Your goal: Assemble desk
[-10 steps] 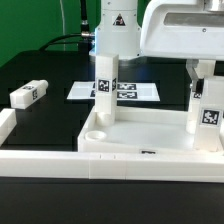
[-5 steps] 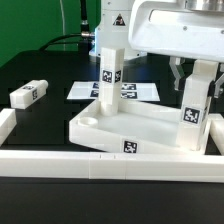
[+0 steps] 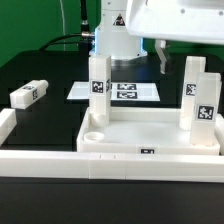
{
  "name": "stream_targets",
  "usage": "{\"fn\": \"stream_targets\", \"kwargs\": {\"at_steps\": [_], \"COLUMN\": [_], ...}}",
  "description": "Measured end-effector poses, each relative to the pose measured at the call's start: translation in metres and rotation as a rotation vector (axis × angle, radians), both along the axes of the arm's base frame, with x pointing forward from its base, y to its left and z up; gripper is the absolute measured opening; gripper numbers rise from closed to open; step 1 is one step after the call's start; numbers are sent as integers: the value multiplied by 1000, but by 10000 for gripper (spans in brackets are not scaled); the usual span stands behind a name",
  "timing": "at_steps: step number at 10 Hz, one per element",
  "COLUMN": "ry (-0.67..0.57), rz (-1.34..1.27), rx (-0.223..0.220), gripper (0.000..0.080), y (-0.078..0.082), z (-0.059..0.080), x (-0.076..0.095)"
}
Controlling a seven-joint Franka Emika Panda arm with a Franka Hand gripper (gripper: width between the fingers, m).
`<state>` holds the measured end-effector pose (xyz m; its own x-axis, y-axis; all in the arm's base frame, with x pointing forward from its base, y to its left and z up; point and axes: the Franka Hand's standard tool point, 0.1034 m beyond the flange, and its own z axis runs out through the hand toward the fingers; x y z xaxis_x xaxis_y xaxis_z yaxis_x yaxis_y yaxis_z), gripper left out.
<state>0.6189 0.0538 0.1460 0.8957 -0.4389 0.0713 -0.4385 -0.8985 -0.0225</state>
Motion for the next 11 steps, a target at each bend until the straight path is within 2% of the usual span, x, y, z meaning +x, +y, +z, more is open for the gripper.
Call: {"fn": "stream_targets", "kwargs": {"at_steps": [1, 2, 3, 5, 9, 10, 11], "ry": [3, 6, 0, 3, 3, 9, 9], "rz": [24, 21, 25, 29, 27, 58, 54], "rx": [9, 4, -3, -1, -2, 5, 18], "gripper": [648, 648, 649, 649, 649, 649, 649], "y": [-27, -50, -62, -56, -58, -71, -98], "z": [7, 9, 9, 8, 8, 11, 17], "x": [-14, -19, -18, -19, -19, -26, -39]}}
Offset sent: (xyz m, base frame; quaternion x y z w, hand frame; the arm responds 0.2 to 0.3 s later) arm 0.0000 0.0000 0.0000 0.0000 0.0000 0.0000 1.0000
